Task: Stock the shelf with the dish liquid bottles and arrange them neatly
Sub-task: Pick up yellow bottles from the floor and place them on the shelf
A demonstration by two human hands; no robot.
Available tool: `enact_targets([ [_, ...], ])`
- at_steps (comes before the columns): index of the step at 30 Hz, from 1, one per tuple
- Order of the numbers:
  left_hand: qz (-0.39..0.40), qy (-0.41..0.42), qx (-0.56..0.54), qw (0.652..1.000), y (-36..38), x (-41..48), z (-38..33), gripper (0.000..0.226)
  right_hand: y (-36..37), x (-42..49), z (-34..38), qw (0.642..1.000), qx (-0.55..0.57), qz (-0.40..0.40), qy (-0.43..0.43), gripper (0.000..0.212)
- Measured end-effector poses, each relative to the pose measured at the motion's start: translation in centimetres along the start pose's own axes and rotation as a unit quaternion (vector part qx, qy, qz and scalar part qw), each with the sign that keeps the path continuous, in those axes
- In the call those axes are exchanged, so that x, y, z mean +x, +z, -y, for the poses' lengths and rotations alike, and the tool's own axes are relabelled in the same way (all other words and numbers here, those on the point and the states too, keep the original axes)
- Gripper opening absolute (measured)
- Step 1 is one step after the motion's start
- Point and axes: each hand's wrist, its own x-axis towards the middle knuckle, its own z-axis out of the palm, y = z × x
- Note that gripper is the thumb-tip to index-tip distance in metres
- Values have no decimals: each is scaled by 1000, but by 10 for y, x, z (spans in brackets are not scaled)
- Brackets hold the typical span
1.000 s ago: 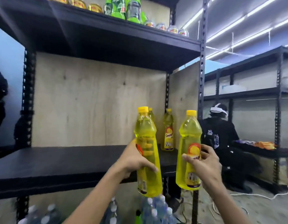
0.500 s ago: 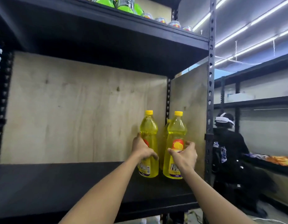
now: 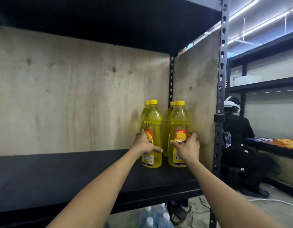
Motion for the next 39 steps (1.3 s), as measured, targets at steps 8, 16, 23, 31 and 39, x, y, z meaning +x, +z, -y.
enact_targets([
  [8,-118,93,-12,989,-24,-144,23,66,-48,-134,-11,994,-72,7,-82,37],
  [16,82,82,-102,988,89,-382,181,35,-14,-387,-209,915,-124,333,191,19],
  [23,303,-246,120,913,174,-446,373,21,55,-491,-347,790,-137,423,423,40],
  [31,297,-295,276,865,260,-512,458,67,134,-518,-391,774,-143,397,472,81],
  [39,251,-348,293,854,290,-507,462,66,156,-526,-415,773,-86,360,514,38],
])
